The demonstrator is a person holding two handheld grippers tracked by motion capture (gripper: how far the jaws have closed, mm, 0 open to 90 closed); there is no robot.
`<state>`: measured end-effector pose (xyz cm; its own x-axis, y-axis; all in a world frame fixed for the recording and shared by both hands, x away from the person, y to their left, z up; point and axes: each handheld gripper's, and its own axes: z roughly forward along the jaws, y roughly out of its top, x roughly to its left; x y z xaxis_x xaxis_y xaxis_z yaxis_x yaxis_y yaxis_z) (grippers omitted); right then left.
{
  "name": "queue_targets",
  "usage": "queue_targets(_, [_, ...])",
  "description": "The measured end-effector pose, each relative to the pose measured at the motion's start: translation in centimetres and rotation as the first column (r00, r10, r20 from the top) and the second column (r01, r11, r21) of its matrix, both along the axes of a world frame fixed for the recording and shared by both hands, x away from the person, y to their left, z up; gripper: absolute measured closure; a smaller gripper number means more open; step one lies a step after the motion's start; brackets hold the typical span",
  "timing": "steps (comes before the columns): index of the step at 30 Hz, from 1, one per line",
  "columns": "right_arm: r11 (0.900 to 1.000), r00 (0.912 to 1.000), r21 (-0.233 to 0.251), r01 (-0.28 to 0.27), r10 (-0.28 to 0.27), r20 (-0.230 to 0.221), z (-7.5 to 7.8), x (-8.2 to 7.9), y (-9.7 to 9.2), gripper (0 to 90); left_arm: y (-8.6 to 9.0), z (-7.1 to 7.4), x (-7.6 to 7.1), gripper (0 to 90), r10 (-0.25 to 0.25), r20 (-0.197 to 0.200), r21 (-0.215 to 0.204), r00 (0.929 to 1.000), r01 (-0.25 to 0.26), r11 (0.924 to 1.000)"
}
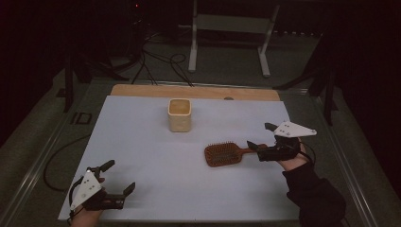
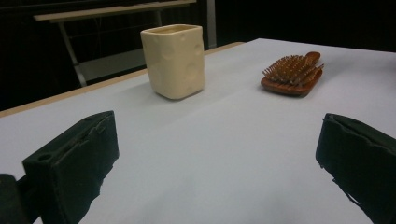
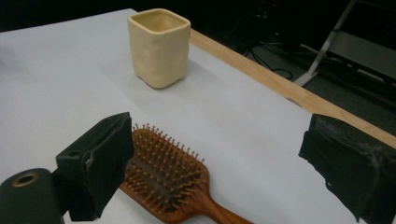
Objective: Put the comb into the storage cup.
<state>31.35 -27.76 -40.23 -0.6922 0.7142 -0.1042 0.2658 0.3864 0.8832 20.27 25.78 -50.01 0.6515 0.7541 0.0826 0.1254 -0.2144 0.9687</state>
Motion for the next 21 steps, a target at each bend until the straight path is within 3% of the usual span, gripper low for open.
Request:
queue_targets(11, [0.9992, 0.9984, 0.005, 0.040, -0.039, -0.041, -1.6, 1.7, -0.6, 9.0, 0.0, 0.0, 0.0, 0.0, -0.001, 0.001, 0.001, 1.0000, 0.001, 1.0000])
queue_targets(21, [0.9967, 0.9939, 0.012, 0.080, -0.079, -0.076, -3.1, 3.4, -1.6, 22.7, 0.1, 0.0, 0.0, 0.0, 0.000, 0.002, -0.002, 1.0000, 0.000, 1.0000])
